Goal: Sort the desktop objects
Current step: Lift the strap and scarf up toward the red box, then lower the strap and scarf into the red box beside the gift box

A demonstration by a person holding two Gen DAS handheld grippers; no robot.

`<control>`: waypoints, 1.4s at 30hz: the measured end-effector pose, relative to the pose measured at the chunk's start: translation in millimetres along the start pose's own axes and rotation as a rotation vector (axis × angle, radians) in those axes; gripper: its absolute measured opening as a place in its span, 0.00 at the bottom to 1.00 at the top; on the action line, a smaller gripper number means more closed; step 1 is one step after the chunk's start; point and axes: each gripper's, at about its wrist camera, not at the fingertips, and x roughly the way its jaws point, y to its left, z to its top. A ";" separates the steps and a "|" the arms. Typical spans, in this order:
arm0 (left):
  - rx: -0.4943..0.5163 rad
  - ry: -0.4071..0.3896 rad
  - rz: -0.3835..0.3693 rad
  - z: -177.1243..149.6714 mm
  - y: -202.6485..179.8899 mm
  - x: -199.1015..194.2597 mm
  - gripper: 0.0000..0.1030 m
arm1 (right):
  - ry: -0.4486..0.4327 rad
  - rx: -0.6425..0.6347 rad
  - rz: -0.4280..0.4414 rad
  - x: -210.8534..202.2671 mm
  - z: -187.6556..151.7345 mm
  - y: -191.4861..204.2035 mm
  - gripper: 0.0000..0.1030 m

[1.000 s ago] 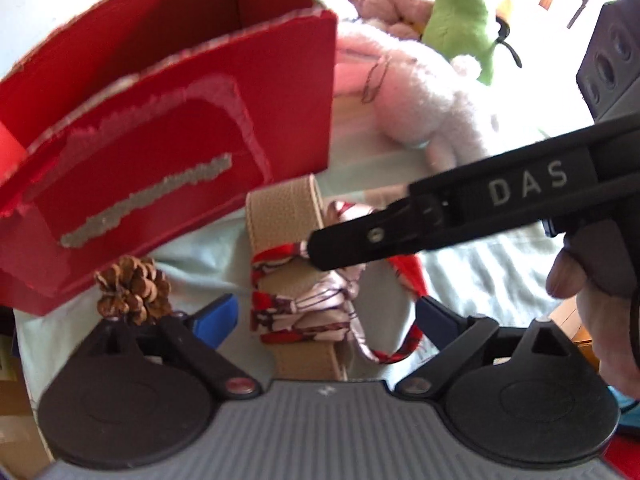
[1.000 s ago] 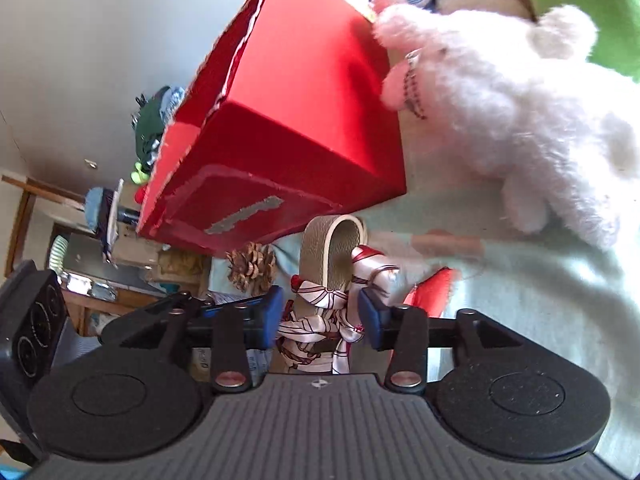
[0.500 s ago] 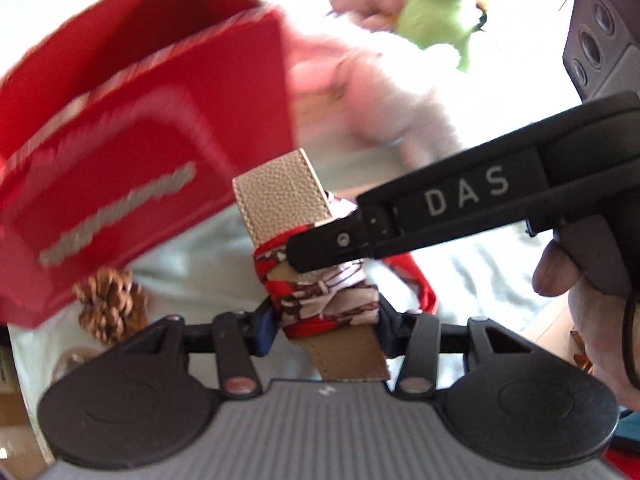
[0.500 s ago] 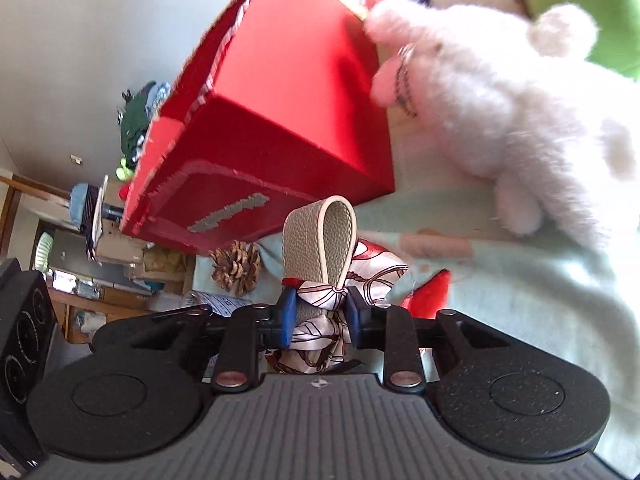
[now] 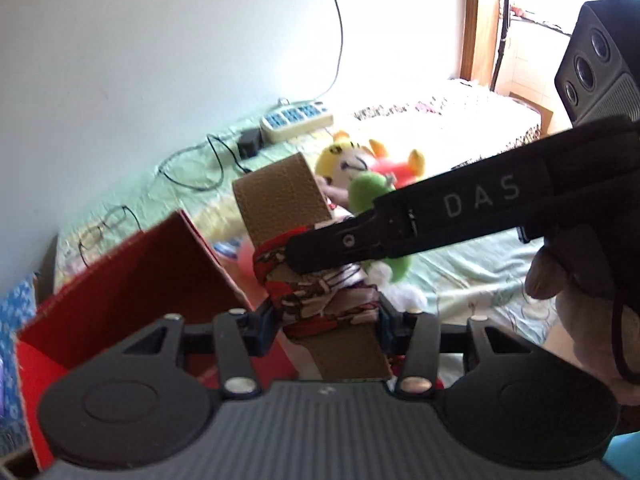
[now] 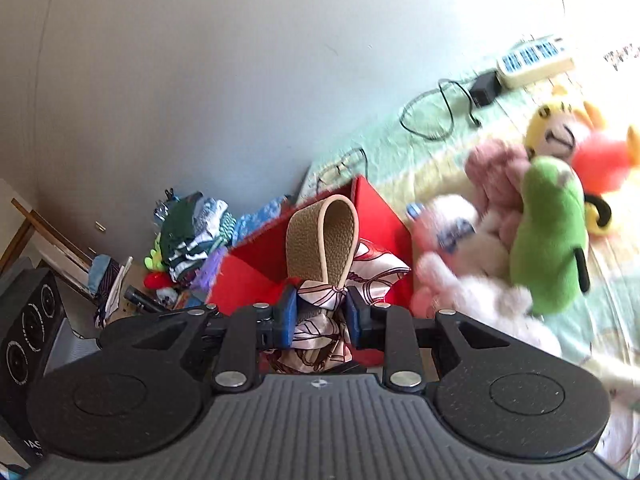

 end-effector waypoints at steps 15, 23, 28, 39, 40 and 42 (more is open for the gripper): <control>-0.120 0.042 0.057 2.1 155.7 32.8 0.48 | 0.096 -0.281 0.005 148.2 53.2 65.4 0.27; -0.249 0.276 -0.101 -45.0 186.4 83.7 0.48 | 0.322 -0.318 -0.152 221.7 24.5 59.5 0.27; -0.291 0.427 -0.156 -60.8 189.8 122.2 0.49 | 0.485 -0.334 -0.220 252.0 13.4 55.8 0.26; -0.394 0.639 -0.222 -78.2 193.9 160.6 0.51 | 0.734 -0.235 -0.258 291.3 2.6 30.8 0.27; -0.398 0.650 -0.226 -78.6 194.3 162.6 0.51 | 0.744 -0.225 -0.265 293.1 2.0 29.7 0.28; -0.395 0.658 -0.239 -78.9 194.6 164.7 0.51 | 0.755 -0.208 -0.271 294.7 1.5 27.4 0.28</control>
